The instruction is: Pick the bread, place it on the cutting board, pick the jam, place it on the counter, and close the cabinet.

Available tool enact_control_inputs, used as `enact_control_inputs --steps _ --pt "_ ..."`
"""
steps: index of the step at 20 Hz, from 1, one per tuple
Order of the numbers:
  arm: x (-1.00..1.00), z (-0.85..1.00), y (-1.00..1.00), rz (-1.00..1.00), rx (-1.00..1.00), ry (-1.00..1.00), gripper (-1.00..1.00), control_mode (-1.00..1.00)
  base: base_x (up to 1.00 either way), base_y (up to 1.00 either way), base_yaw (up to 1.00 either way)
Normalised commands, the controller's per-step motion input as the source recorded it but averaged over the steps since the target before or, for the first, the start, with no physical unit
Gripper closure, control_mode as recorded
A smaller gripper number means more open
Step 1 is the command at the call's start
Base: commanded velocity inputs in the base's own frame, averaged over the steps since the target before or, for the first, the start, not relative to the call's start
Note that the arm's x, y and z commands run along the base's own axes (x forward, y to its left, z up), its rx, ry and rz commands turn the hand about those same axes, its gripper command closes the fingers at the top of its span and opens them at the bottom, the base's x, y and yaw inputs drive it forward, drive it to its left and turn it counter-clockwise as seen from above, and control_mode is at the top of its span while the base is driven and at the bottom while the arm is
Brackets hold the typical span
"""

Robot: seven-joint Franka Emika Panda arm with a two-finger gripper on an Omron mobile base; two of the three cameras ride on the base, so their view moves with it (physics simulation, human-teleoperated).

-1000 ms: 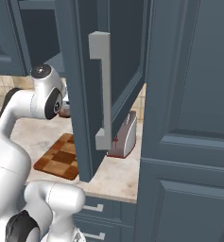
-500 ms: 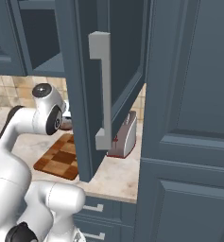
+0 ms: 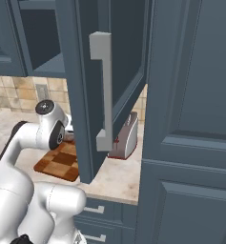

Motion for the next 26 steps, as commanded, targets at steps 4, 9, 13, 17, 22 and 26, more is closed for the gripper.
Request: enact_control_inputs --steps 4,9,13,17,22,26 --pt "0.00 -0.40 0.01 0.00 0.00 0.00 1.00 -1.00 0.00 0.00 0.00" --pt "0.00 -0.25 0.06 0.00 0.00 0.00 1.00 -1.00 0.00 0.00 0.00" --pt "0.02 -0.20 0.10 0.00 0.00 0.00 1.00 -1.00 0.00 0.00 0.00" --pt "0.00 -0.24 0.11 0.00 0.00 0.00 1.00 -1.00 0.00 0.00 0.00" --pt "0.07 -0.25 0.11 0.00 0.00 0.00 1.00 -1.00 0.00 0.00 0.00" --pt "0.17 -0.21 0.10 0.00 0.00 0.00 1.00 -1.00 0.00 0.00 0.00"
